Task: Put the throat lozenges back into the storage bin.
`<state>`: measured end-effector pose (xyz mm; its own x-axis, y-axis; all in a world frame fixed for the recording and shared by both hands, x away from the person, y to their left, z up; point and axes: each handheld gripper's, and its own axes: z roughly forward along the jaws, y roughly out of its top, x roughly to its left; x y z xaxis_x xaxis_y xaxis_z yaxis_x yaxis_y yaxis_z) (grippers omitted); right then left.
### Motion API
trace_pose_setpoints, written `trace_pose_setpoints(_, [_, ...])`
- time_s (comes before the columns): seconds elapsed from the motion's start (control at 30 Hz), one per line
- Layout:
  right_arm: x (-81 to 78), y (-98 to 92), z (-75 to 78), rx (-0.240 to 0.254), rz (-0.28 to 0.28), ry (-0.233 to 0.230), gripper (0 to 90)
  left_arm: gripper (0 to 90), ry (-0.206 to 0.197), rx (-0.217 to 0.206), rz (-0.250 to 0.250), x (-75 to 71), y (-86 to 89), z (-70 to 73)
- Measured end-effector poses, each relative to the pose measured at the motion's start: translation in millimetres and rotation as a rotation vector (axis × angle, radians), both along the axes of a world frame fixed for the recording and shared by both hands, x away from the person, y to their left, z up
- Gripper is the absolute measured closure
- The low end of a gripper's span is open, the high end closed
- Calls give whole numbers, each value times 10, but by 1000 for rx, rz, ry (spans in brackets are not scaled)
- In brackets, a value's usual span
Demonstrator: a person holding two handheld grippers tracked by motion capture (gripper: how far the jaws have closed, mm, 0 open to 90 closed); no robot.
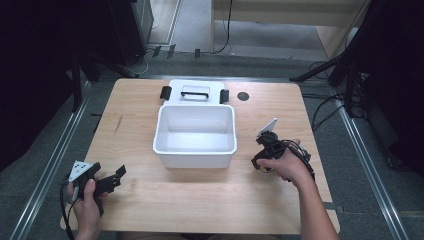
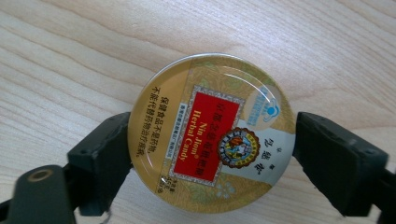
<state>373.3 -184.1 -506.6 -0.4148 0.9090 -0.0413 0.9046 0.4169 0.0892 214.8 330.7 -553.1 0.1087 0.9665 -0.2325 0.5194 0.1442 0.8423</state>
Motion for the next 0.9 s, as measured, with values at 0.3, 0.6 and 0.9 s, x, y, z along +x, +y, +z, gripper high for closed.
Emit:
trace_pose_setpoints(0.3, [-22, -9, 36, 22, 41, -4, 204, 2, 0, 0, 0, 1, -2, 0])
trace_pose_setpoints(0.6, [-29, 3, 225, 37, 61, -34, 204, 2, -1, 2, 0, 0, -4, 0])
trace_pose_setpoints(0.9, [-25, 33, 449, 54, 107, -73, 204, 3, -1, 2, -1, -1, -2, 0])
